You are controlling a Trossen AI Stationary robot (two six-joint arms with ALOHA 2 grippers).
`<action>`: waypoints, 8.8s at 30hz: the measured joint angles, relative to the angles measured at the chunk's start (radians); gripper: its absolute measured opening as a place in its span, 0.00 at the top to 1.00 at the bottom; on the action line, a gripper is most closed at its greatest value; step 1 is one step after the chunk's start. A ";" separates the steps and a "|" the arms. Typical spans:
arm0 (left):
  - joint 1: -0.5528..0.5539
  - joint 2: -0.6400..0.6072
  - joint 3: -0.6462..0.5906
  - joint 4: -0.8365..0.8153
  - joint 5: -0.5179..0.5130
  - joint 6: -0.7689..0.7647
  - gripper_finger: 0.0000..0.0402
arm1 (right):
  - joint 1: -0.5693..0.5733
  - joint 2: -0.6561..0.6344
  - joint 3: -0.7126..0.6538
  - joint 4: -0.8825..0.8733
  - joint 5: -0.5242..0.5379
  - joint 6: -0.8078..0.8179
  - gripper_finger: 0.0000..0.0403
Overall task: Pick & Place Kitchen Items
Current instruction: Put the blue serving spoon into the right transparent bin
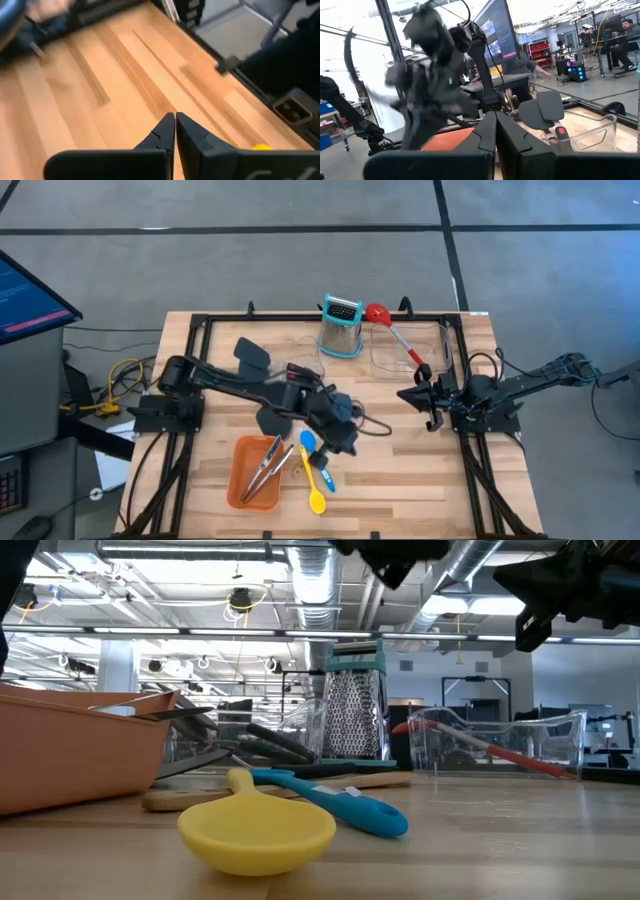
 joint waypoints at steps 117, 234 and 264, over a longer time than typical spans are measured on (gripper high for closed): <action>-0.043 0.010 -0.522 0.252 -0.207 -0.009 0.98 | -0.020 0.000 0.000 -0.042 -0.007 0.011 1.00; 0.176 -0.352 -0.568 0.675 -0.114 -0.185 0.99 | 0.057 0.807 0.473 0.194 0.063 -0.353 0.89; 0.202 -0.518 -0.567 0.642 -0.120 -0.171 0.85 | 0.066 0.801 0.471 0.192 0.115 -0.337 0.90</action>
